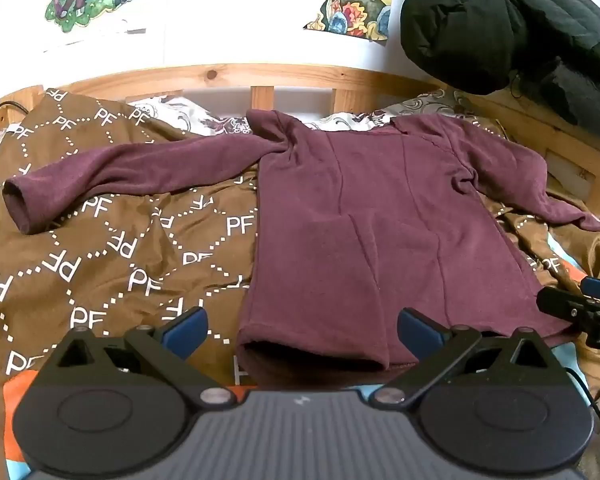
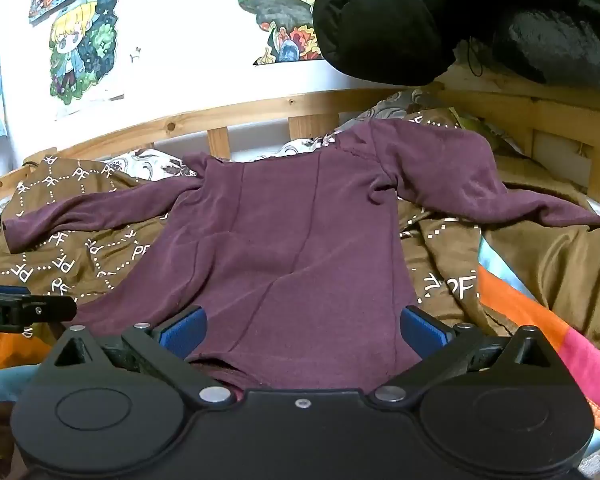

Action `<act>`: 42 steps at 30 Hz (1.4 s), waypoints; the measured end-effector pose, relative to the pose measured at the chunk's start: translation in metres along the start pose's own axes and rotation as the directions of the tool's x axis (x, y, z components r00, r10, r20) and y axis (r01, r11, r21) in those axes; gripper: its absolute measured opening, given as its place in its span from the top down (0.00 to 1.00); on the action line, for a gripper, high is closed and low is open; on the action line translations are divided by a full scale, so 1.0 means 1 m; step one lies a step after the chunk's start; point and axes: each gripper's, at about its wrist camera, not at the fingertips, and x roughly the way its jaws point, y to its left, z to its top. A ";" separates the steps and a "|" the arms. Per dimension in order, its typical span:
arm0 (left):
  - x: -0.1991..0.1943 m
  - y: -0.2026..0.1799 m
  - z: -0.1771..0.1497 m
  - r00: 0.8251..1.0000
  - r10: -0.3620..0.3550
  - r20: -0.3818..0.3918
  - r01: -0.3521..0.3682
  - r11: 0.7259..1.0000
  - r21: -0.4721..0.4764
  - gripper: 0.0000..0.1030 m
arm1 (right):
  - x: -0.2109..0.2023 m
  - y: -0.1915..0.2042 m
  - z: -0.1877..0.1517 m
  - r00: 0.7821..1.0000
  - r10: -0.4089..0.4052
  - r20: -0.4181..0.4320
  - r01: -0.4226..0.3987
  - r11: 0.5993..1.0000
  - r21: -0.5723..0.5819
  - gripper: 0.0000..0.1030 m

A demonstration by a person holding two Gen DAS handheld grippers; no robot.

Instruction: Fold small clothes

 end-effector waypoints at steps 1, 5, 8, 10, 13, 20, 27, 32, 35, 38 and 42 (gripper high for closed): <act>0.000 0.000 0.000 1.000 0.002 -0.001 -0.002 1.000 0.002 0.01 | 0.000 0.000 0.000 1.000 0.000 -0.003 0.000 1.000 0.001 0.00; 0.000 0.000 0.000 1.000 0.003 -0.002 -0.003 1.000 0.001 0.01 | 0.000 0.001 0.002 1.000 0.001 -0.004 -0.001 1.000 0.006 0.00; 0.000 -0.001 0.001 1.000 0.001 -0.007 -0.001 1.000 -0.003 0.01 | 0.002 -0.002 0.000 1.000 0.002 -0.003 -0.001 1.000 0.009 0.00; 0.001 -0.001 0.002 1.000 -0.002 -0.009 0.002 1.000 -0.005 0.01 | 0.004 -0.002 -0.001 1.000 0.001 -0.005 -0.001 1.000 0.012 0.00; 0.000 -0.001 0.004 1.000 -0.007 -0.010 0.006 1.000 -0.007 0.01 | 0.002 -0.003 -0.002 1.000 0.002 -0.005 -0.001 1.000 0.021 0.00; 0.001 0.004 0.002 1.000 -0.007 -0.012 0.007 1.000 -0.008 0.01 | 0.003 -0.004 0.001 1.000 0.003 -0.014 -0.003 1.000 0.030 0.00; 0.001 0.003 0.001 1.000 -0.007 -0.010 0.007 1.000 -0.005 0.01 | 0.004 -0.004 0.000 1.000 0.003 -0.017 -0.003 0.999 0.033 0.00; 0.001 0.004 0.001 1.000 -0.009 -0.012 0.009 1.000 -0.006 0.01 | 0.004 -0.005 0.000 1.000 0.003 -0.017 -0.003 0.999 0.034 0.00; 0.001 0.004 0.000 1.000 -0.008 -0.012 0.008 1.000 -0.007 0.01 | 0.004 -0.005 0.000 1.000 0.005 -0.018 -0.004 0.999 0.035 0.00; 0.001 0.004 0.000 1.000 -0.009 -0.012 0.009 1.000 -0.006 0.01 | 0.004 -0.005 0.000 1.000 0.004 -0.018 -0.003 0.999 0.034 0.00; 0.001 0.005 0.000 1.000 -0.009 -0.012 0.009 1.000 -0.007 0.01 | 0.004 -0.005 0.001 1.000 0.004 -0.018 -0.003 0.999 0.035 0.00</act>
